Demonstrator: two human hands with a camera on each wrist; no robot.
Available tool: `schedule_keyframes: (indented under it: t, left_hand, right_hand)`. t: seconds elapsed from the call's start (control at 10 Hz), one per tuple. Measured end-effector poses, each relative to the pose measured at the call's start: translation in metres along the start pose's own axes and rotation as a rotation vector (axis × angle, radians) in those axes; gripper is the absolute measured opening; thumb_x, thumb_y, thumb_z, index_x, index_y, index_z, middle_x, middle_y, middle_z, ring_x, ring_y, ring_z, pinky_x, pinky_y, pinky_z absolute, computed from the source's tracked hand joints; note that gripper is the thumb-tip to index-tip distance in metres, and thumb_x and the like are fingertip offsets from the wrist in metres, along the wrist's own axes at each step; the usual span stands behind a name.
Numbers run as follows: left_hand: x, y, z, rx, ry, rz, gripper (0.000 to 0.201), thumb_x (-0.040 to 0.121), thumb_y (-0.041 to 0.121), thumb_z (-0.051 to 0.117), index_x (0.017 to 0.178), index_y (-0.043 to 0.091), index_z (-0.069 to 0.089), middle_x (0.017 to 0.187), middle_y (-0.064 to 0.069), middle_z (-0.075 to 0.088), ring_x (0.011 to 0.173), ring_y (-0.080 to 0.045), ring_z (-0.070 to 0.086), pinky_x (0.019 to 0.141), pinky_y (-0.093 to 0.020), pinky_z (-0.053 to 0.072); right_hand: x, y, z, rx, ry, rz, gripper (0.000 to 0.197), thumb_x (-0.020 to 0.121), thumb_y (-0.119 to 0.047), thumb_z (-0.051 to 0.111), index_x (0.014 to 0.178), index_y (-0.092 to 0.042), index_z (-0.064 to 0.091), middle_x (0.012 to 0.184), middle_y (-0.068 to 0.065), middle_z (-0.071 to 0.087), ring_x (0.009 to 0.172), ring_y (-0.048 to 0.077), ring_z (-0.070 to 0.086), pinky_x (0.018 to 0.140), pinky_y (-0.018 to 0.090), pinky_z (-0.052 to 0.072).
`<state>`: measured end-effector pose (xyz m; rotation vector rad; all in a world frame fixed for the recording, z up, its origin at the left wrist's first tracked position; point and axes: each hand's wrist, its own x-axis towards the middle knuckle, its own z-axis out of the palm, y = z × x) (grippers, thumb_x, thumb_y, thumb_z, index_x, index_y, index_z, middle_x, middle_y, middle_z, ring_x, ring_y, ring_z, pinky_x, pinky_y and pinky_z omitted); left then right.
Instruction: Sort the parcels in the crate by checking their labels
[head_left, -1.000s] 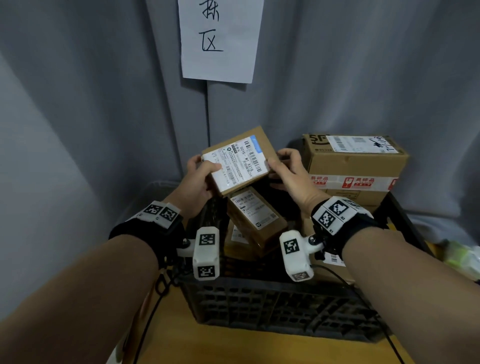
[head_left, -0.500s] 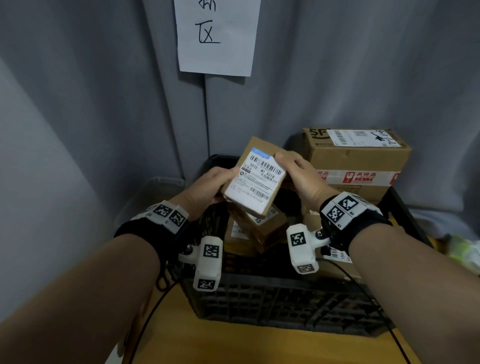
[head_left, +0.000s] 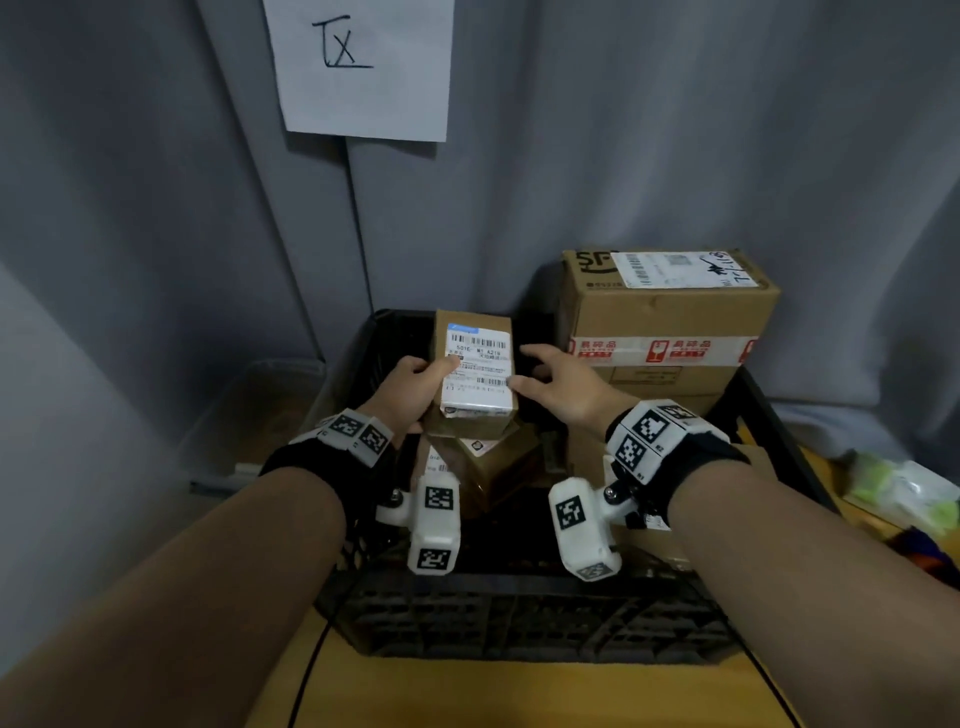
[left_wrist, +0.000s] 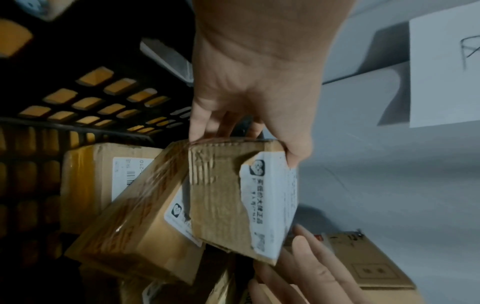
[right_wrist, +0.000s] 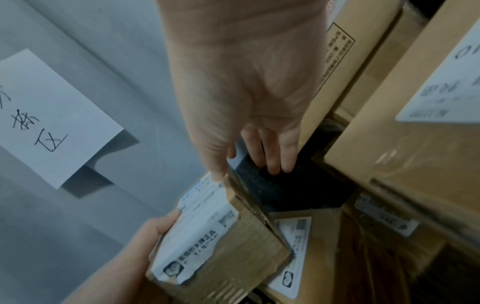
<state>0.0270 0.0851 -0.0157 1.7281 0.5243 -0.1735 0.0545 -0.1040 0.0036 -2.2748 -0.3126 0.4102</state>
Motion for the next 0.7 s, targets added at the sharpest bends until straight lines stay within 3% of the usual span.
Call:
schedule_keyframes:
  t: [0.1, 0.2, 0.4, 0.5, 0.6, 0.7]
  left_hand:
    - [0.012, -0.004, 0.009, 0.059, 0.034, 0.002, 0.06, 0.083, 0.058, 0.056, 0.122, 0.014, 0.047, 0.111, -0.005, 0.066, 0.1, -0.023, 0.065, 0.086, -0.048, 0.056]
    - [0.023, -0.011, 0.014, 0.173, 0.089, 0.058, 0.044, 0.09, 0.052, 0.05, 0.108, 0.012, 0.051, 0.109, -0.009, 0.065, 0.1, -0.027, 0.064, 0.085, -0.049, 0.056]
    - [0.035, -0.008, 0.012, 0.38, 0.181, 0.21, 0.034, 0.093, 0.039, 0.05, 0.088, 0.006, 0.054, 0.097, -0.018, 0.068, 0.093, -0.034, 0.065, 0.085, -0.048, 0.054]
    - [0.038, -0.005, 0.009, 0.435, 0.165, 0.224, 0.034, 0.094, 0.035, 0.05, 0.077, 0.006, 0.054, 0.088, -0.019, 0.068, 0.083, -0.033, 0.065, 0.078, -0.043, 0.054]
    - [0.039, -0.008, 0.004, 0.459, 0.143, 0.233, 0.04, 0.093, 0.032, 0.051, 0.061, 0.009, 0.047, 0.071, -0.014, 0.059, 0.065, -0.028, 0.055, 0.063, -0.035, 0.045]
    - [0.036, -0.008, -0.002, 0.443, 0.14, 0.261, 0.047, 0.092, 0.029, 0.05, 0.049, 0.012, 0.039, 0.055, -0.008, 0.049, 0.053, -0.024, 0.046, 0.06, -0.034, 0.041]
  right_hand:
    - [0.003, 0.001, 0.0, -0.028, -0.064, -0.022, 0.049, 0.096, -0.024, 0.055, 0.142, -0.017, 0.044, 0.141, 0.01, 0.051, 0.129, 0.022, 0.049, 0.097, 0.021, 0.036]
    - [0.009, 0.001, 0.004, -0.105, -0.129, -0.025, 0.042, 0.098, -0.02, 0.051, 0.139, -0.016, 0.049, 0.142, 0.006, 0.051, 0.13, 0.02, 0.048, 0.101, 0.019, 0.034]
    - [0.014, 0.0, 0.011, -0.14, -0.166, -0.01, 0.052, 0.099, -0.015, 0.047, 0.149, -0.019, 0.032, 0.149, 0.007, 0.042, 0.133, 0.022, 0.045, 0.101, 0.021, 0.035]
    - [0.011, -0.003, 0.013, -0.163, -0.164, 0.008, 0.059, 0.097, -0.017, 0.051, 0.151, -0.019, 0.026, 0.15, 0.007, 0.041, 0.133, 0.022, 0.044, 0.099, 0.02, 0.034]
    - [0.005, -0.006, 0.014, -0.196, -0.129, 0.012, 0.063, 0.096, -0.02, 0.054, 0.151, -0.017, 0.024, 0.148, 0.008, 0.043, 0.133, 0.023, 0.044, 0.101, 0.023, 0.035]
    - [-0.001, -0.011, 0.01, -0.178, -0.037, 0.021, 0.068, 0.094, -0.023, 0.057, 0.151, -0.014, 0.02, 0.143, 0.014, 0.048, 0.13, 0.027, 0.048, 0.1, 0.028, 0.039]
